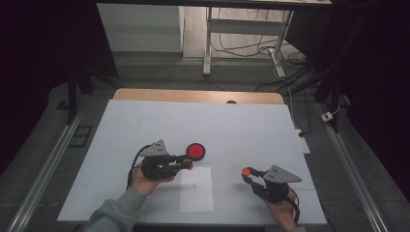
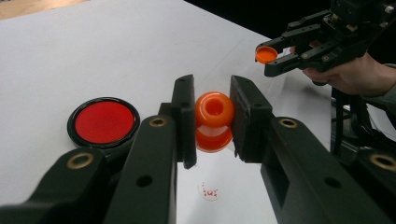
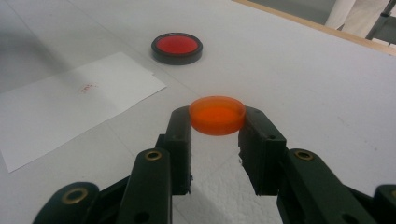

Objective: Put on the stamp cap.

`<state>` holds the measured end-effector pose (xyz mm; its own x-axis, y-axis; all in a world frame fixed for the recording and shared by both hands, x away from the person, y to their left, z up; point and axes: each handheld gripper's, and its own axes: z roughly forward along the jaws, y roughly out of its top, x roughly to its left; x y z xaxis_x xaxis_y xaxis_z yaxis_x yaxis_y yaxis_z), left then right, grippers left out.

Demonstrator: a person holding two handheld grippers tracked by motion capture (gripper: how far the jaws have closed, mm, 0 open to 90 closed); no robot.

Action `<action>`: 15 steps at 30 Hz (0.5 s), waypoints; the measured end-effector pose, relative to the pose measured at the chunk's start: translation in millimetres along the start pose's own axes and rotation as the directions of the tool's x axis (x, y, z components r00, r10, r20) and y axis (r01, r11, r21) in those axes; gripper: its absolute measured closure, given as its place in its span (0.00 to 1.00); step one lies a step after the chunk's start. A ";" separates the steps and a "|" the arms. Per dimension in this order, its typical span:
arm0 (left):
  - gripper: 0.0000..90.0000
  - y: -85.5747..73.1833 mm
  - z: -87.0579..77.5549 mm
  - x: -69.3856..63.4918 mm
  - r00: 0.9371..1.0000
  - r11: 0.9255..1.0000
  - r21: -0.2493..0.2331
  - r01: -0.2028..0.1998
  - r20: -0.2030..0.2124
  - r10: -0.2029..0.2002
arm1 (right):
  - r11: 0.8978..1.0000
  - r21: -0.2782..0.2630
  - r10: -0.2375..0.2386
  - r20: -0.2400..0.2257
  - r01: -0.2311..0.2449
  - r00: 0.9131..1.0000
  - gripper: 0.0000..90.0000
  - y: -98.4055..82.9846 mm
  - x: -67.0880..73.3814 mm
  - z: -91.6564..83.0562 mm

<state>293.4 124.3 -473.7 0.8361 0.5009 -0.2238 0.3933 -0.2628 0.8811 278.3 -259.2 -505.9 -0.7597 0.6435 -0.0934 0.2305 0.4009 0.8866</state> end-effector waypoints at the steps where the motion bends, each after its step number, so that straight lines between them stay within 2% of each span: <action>1: 0.80 -0.1 0.2 0.3 1.000 1.000 0.000 0.002 -0.002 -0.002 | 1.000 -0.002 0.000 -0.005 0.000 1.000 0.72 0.2 0.5 0.9; 15: 0.80 0.1 1.5 0.1 1.000 1.000 0.000 0.003 0.005 -0.003 | 1.000 -0.009 0.002 -0.063 -0.002 0.998 0.72 8.4 16.6 18.4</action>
<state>294.0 123.1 -474.3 0.8369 0.4972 -0.2290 0.3960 -0.2611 0.8803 278.8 -233.2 -508.3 -0.7961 0.6019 -0.0634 0.2265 0.3935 0.8910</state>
